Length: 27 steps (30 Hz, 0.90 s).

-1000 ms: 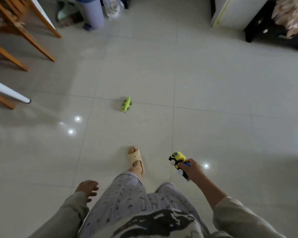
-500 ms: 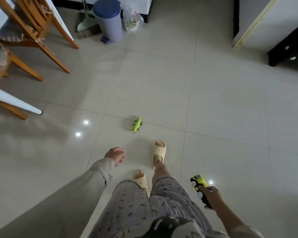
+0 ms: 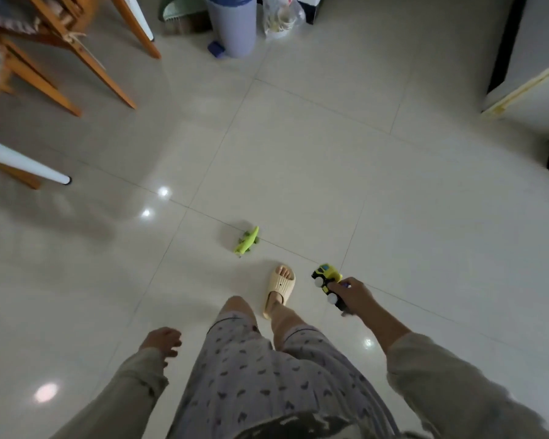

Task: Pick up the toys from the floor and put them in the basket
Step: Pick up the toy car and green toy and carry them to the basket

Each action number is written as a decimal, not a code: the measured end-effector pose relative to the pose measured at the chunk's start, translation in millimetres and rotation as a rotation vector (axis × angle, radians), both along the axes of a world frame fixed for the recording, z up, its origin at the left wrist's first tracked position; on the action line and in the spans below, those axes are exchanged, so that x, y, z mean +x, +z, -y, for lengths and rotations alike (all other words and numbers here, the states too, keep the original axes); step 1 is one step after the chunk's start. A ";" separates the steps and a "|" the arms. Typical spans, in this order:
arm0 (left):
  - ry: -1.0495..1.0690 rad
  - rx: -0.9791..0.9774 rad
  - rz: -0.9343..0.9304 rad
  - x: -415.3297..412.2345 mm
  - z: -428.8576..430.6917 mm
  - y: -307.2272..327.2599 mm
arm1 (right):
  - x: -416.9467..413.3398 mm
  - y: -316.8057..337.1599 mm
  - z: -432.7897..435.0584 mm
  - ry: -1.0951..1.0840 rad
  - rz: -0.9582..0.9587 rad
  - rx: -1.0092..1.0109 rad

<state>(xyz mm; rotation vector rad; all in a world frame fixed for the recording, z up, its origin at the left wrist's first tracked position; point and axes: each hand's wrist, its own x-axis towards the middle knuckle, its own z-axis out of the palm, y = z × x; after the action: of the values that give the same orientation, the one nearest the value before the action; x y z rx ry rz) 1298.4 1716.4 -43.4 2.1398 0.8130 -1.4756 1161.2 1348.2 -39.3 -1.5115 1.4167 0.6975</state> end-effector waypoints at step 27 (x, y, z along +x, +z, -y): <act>-0.701 -0.055 0.106 167.1 238.0 -470.5 | 112.1 -455.4 57.6 -0.374 -0.117 0.259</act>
<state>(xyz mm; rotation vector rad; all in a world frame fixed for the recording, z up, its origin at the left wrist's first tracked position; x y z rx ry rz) 1465.6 1478.4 -513.9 2.5690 -0.0459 -1.6340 1273.3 1290.6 -494.7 -0.9848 1.5744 0.7104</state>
